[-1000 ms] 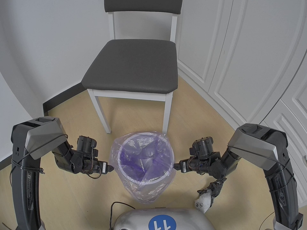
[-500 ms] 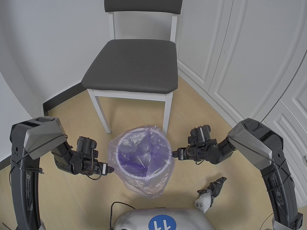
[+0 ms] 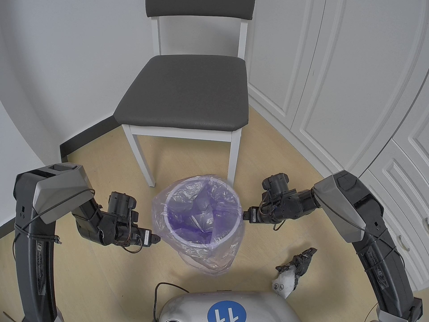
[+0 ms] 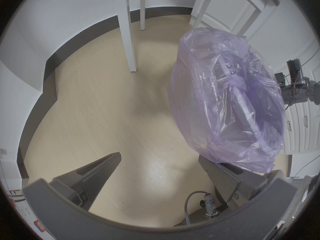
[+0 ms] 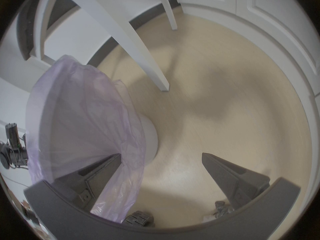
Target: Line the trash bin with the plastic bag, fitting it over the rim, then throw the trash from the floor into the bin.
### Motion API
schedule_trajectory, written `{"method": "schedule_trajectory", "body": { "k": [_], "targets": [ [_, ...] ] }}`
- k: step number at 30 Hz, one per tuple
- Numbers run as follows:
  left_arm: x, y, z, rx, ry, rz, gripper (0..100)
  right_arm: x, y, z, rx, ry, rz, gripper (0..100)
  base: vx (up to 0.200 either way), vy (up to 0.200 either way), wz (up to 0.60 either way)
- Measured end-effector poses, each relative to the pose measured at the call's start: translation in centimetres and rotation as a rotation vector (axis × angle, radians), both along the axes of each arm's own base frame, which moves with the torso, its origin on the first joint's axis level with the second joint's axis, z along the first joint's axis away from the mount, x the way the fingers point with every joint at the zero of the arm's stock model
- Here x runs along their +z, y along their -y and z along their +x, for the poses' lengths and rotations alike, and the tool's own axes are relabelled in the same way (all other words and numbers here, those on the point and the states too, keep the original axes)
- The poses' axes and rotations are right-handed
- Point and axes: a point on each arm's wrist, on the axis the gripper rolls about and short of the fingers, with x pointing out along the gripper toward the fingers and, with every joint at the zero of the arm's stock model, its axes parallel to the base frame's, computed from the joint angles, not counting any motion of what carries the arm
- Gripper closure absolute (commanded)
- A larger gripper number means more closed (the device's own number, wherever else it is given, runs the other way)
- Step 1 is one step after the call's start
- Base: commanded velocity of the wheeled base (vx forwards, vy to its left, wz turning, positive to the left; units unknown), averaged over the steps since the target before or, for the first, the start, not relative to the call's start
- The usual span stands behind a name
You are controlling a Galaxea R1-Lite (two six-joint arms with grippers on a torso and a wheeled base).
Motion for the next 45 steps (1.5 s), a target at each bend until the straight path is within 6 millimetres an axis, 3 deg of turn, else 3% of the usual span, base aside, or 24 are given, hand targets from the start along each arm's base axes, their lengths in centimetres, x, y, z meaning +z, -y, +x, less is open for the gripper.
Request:
{"method": "schedule_trajectory", "body": {
  "k": [6, 14, 22, 35, 38, 45],
  "targets": [
    [0.0, 0.1, -0.1, -0.003, -0.003, 0.001, 0, -0.7, 0.0, 0.4, -0.048, -0.085, -0.002, 0, 0.0, 0.0, 0.0],
    [0.5, 0.0, -0.6, -0.02, 0.0, 0.011, 0, -2.2, 0.4, 0.9, -0.085, -0.075, 0.0, 0, 0.0, 0.0, 0.0],
    [1.4, -1.5, -0.3, -0.015, 0.045, 0.027, 0, -1.8, 0.4, 1.0, -0.11, -0.057, -0.017, 0, 0.0, 0.0, 0.0],
    [2.2, -4.8, -2.6, -0.458, 0.123, 0.078, 0, -0.2, 0.7, 0.2, -0.089, -0.028, 0.005, 0, 0.0, 0.0, 0.0],
    [2.2, -4.6, -1.8, -0.499, 0.155, 0.103, 0, -0.1, 0.8, 0.1, -0.088, -0.029, 0.003, 0, 0.0, 0.0, 0.0],
    [2.2, -2.5, 2.6, -0.559, 0.269, 0.149, 0, -0.1, 0.9, -0.1, -0.089, -0.029, -0.001, 0, 0.0, 0.0, 0.0]
  ]
}}
